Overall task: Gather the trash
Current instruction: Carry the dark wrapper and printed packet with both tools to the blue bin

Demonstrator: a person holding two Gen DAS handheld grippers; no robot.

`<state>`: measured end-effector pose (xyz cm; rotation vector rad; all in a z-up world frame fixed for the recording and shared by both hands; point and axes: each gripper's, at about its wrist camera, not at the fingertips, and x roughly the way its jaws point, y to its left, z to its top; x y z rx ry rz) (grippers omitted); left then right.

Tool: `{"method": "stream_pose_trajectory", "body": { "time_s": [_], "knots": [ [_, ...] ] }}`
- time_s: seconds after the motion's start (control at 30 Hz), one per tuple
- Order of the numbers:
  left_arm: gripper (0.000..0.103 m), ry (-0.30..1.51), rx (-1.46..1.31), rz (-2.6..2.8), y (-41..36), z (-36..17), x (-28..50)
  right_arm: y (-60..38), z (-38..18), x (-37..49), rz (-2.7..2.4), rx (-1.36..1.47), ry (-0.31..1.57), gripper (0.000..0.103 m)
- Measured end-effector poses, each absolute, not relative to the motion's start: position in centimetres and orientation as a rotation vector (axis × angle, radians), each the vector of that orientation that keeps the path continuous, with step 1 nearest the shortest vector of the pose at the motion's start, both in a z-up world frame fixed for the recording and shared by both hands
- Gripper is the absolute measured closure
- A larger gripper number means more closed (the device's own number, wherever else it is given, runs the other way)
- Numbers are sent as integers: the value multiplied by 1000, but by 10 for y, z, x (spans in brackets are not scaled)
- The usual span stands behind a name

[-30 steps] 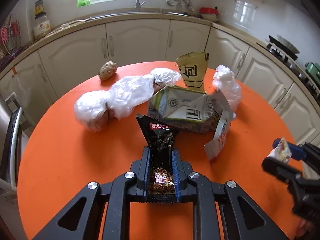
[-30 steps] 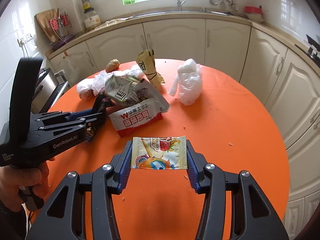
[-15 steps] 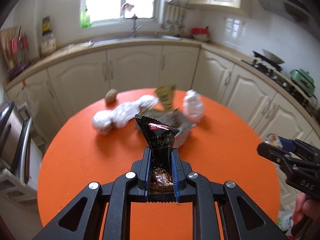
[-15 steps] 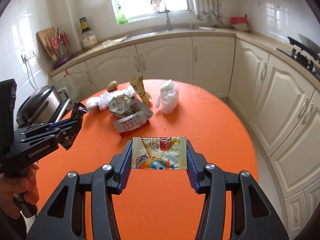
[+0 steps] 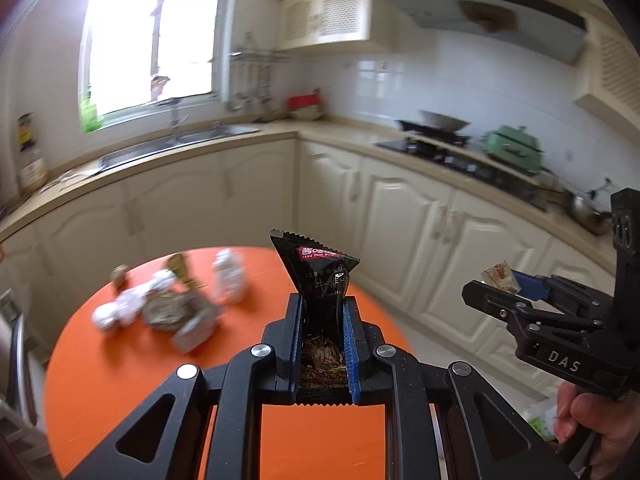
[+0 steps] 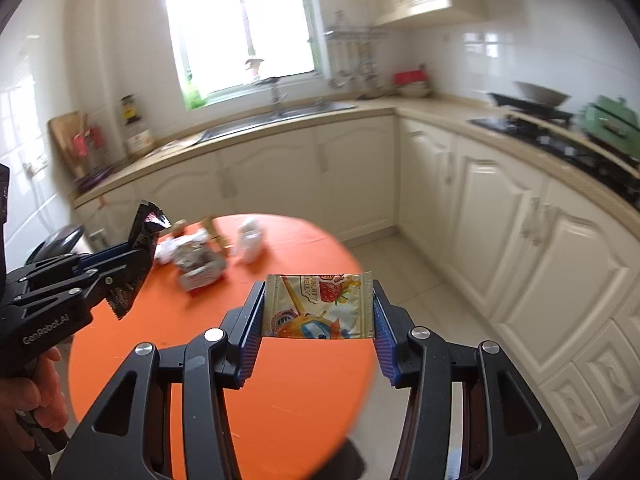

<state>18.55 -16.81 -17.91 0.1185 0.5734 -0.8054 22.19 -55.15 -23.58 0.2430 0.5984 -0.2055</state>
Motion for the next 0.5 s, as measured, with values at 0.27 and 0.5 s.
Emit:
{"method": "stream_pose_trajectory", "body": {
  "time_s": [0.27,0.5],
  "knots": [
    [89,544,173,-1014,-245,-171,146,-628,-227,134,-426,296,563,54],
    [89,607,241,-1200,-331,-189,119,-695,-249,56,-623,378,586,54]
  ]
}}
